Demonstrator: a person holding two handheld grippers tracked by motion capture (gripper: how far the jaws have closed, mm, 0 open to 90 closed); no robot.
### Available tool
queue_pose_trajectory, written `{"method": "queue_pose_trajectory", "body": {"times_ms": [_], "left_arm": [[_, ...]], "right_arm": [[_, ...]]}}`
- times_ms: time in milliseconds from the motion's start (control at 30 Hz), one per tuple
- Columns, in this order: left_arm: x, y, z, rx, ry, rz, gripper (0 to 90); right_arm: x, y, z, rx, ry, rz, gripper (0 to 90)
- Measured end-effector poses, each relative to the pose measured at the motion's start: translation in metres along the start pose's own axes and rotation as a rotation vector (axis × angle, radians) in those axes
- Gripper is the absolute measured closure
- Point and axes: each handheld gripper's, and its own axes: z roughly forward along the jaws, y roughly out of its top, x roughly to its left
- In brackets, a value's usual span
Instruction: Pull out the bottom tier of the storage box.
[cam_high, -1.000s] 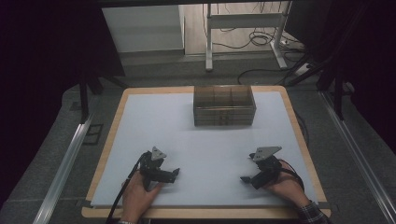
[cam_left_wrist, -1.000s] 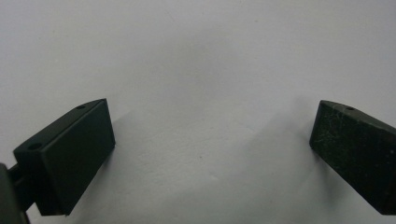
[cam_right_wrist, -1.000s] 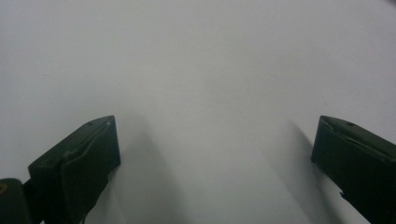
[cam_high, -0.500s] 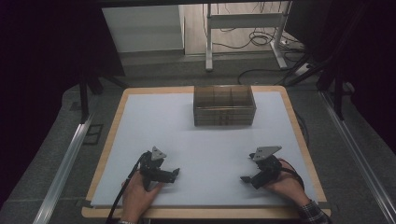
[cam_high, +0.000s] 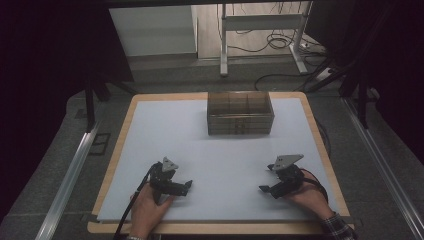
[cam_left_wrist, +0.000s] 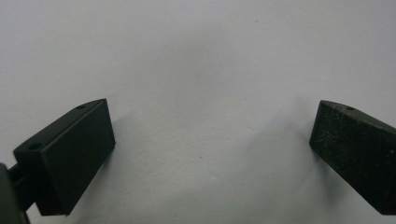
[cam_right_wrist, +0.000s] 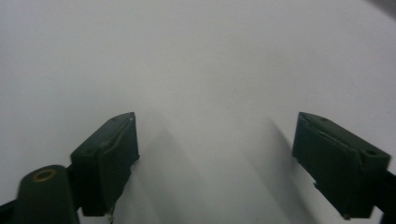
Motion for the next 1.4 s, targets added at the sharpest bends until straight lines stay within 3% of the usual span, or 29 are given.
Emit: {"method": "queue_pose_trajectory", "body": {"times_ms": [100, 400, 633, 1267, 1400], "left_arm": [[0.0, 0.0, 0.0, 0.001, 0.0, 0.001, 0.0], [0.0, 0.0, 0.0, 0.001, 0.0, 0.001, 0.0], [0.0, 0.0, 0.0, 0.001, 0.0, 0.001, 0.0], [0.0, 0.0, 0.0, 0.005, 0.0, 0.005, 0.0], [0.0, 0.0, 0.0, 0.005, 0.0, 0.005, 0.0]], "right_arm": [[0.0, 0.004, -0.002, 0.023, -0.017, -0.02, 18.6], [-0.003, 0.013, -0.004, 0.023, -0.038, -0.023, 22.2], [-0.005, 0.018, -0.002, 0.042, -0.086, -0.043, 28.3], [-0.013, 0.032, 0.006, 0.02, -0.169, -0.076, 32.6], [-0.013, 0.035, 0.009, 0.02, -0.201, -0.123, 37.8]]}}
